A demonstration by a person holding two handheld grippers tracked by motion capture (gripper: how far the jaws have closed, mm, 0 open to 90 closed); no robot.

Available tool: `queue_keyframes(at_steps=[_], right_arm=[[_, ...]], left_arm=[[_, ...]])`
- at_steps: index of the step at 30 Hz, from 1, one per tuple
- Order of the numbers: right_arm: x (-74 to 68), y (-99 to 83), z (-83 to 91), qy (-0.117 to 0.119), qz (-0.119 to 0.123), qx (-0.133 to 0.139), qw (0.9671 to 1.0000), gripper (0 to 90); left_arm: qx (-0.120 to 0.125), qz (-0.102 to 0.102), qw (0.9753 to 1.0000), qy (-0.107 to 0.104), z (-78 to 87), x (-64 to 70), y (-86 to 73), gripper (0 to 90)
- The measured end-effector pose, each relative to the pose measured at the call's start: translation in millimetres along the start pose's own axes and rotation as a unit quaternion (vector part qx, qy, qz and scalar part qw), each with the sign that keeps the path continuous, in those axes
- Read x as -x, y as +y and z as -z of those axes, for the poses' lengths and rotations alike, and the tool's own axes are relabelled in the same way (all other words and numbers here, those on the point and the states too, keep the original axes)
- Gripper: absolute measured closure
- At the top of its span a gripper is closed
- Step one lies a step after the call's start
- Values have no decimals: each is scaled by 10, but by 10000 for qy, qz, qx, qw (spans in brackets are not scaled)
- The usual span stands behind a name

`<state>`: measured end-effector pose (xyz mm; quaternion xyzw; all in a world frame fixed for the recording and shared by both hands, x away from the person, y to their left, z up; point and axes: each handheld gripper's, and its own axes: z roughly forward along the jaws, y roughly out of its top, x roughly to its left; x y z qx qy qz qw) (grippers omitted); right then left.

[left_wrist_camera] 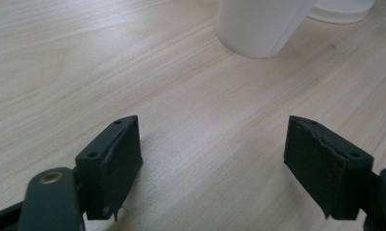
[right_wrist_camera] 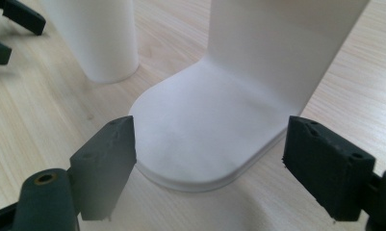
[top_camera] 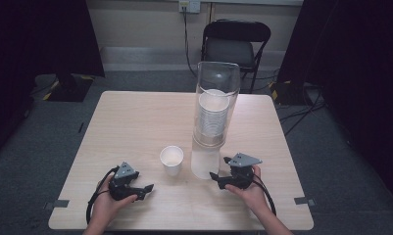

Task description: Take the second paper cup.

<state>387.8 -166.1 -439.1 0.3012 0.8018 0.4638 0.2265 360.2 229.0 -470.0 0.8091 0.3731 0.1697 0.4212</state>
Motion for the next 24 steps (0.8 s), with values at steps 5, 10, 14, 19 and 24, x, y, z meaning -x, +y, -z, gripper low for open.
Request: queue_keyframes(at_steps=[5,10,14,19,24], right_arm=[[23,58,15,-101,53,-25,9999,180],[27,162,26,-47,-34,136,9999,183],[10,238,39,-111,67,223,9997,185],[24,374,59,-134,-1,423,9990,190],[26,503,29,-119,3,679,9976,207]], left_arm=[[-46,-199,9998,76,-25,51,-5,170],[-112,-356,9991,215,-44,98,-1,152],[-112,-351,9991,211,-45,99,-2,152],[-127,-358,9991,207,-44,101,-2,151],[-126,-366,9990,212,-45,101,-2,151]])
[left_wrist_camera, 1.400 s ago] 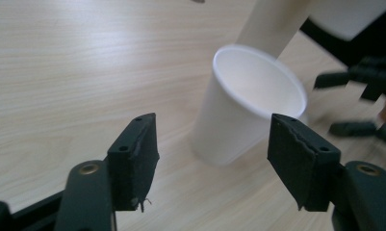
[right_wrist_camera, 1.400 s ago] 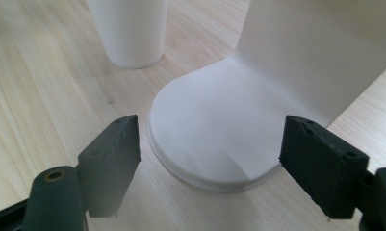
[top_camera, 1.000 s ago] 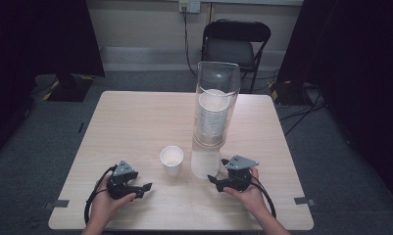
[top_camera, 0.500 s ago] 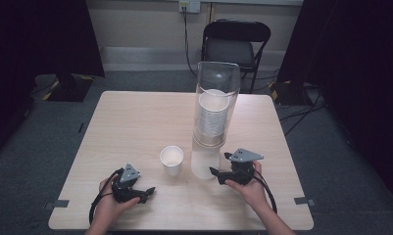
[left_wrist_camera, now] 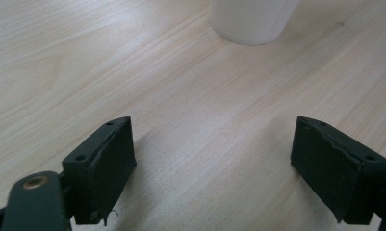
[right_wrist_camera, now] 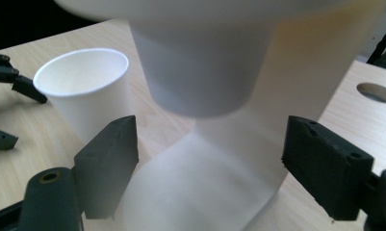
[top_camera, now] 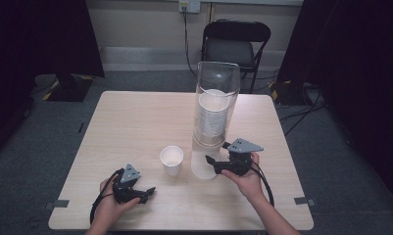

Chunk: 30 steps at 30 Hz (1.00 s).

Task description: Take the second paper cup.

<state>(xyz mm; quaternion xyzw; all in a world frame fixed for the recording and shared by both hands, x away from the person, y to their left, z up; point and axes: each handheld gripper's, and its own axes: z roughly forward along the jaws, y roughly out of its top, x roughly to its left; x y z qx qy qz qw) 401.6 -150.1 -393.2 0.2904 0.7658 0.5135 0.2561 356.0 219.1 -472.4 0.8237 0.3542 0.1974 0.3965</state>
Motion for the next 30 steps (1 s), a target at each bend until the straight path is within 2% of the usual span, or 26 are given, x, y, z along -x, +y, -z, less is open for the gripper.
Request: queue_keyframes(at_steps=[3,5,11,17,19,20,25,28,30], right_arm=[[-14,38,-33,-3,14,66,10000,218],[-19,65,-81,31,-107,205,9997,223],[-18,116,-126,70,-225,380,9990,235],[-42,162,-159,135,-207,406,9989,267],[-47,163,-171,64,-187,401,9990,287],[-38,157,-171,96,-249,426,9987,315],[-13,158,-164,102,-193,368,9991,341],[-7,137,-164,153,-123,421,9989,346],[-6,120,-165,106,-73,458,9989,347]], left_arm=[[0,5,10000,-3,0,0,0,151],[-1,2,10000,1,0,0,0,151],[1,3,10000,-3,0,0,0,151],[-3,2,10000,-3,0,-1,0,151],[0,8,10000,-5,0,0,0,151],[-2,2,10000,-3,0,-1,0,151],[3,5,10000,-6,0,0,0,151],[0,2,10000,-4,0,0,0,151],[-1,4,10000,-3,0,0,0,151]])
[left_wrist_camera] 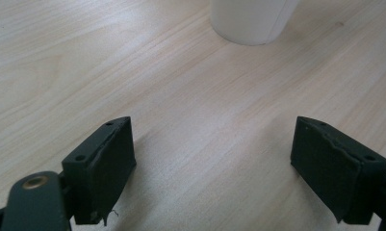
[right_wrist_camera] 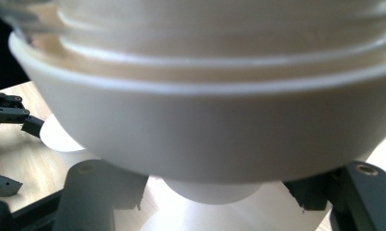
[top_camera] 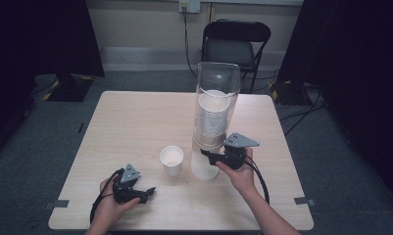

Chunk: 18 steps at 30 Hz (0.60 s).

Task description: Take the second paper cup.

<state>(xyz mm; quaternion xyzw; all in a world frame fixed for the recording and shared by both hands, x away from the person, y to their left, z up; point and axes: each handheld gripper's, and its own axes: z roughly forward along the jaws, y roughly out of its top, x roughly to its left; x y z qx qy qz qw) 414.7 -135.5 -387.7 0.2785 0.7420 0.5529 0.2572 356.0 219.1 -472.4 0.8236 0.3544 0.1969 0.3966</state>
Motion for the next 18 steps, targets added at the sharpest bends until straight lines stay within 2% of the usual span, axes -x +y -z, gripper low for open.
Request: queue_keyframes(at_steps=[3,10,18], right_arm=[[0,-31,-3,20,-5,103,9999,349],[-12,-43,0,-42,89,50,9999,353],[5,-51,-12,39,14,36,10000,357]], left_arm=[[1,-1,10000,-1,0,0,0,151],[1,-2,10000,2,0,0,0,151],[1,-1,10000,2,0,0,0,151]])
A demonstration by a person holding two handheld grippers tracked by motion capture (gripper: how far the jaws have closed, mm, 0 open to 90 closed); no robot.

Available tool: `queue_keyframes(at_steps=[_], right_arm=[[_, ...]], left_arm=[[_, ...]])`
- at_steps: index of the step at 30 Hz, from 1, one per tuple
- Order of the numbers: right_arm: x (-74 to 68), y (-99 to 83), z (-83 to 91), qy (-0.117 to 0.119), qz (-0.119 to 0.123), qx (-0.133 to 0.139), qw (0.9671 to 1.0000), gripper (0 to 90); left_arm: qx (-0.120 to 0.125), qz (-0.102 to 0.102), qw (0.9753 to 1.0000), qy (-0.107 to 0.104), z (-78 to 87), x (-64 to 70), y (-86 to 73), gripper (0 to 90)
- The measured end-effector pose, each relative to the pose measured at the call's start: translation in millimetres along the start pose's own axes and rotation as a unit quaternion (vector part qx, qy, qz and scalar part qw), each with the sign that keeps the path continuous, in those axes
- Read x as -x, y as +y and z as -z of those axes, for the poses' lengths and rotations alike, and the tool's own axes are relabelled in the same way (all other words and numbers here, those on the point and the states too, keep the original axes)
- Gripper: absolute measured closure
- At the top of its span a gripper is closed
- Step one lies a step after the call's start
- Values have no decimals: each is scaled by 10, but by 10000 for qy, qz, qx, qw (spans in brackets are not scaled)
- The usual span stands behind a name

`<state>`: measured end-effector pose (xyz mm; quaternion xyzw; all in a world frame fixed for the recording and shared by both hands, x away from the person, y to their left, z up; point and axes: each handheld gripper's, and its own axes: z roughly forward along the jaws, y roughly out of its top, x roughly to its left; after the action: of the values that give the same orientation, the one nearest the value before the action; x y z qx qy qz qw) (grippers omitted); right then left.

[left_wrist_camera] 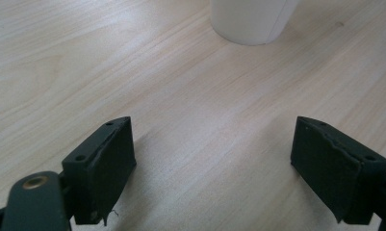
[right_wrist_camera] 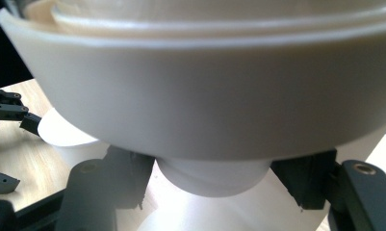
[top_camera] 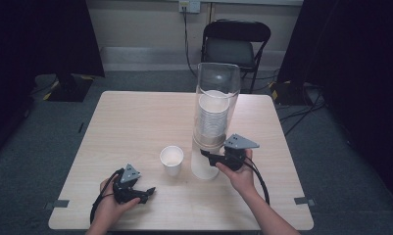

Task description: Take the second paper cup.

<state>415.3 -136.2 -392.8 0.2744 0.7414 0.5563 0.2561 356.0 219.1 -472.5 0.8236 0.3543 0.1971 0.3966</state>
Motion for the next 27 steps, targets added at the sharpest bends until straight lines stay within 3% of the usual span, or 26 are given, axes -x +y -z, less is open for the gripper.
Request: queue_keyframes(at_steps=[21,22,23,24,25,26,27], right_arm=[[7,-54,-6,92,-28,-50,9999,369],[6,-79,-24,108,-51,-266,9996,375],[5,-149,-69,68,80,-771,9970,377],[30,-468,-116,126,-30,-1149,9933,376],[30,-468,-116,126,-30,-1149,9933,376],[16,-602,-112,168,-95,-1267,9918,375],[-8,-625,-91,168,31,-1292,9915,375]], left_arm=[[0,-1,10000,3,0,1,0,151],[1,0,10000,3,0,0,0,151],[-2,4,10000,0,1,0,0,151],[-3,-2,10000,3,3,1,0,153],[-1,-29,10000,4,6,0,-2,153],[13,-11,10000,2,6,4,-5,154],[-12,-25,10000,-7,7,-1,-2,153]])
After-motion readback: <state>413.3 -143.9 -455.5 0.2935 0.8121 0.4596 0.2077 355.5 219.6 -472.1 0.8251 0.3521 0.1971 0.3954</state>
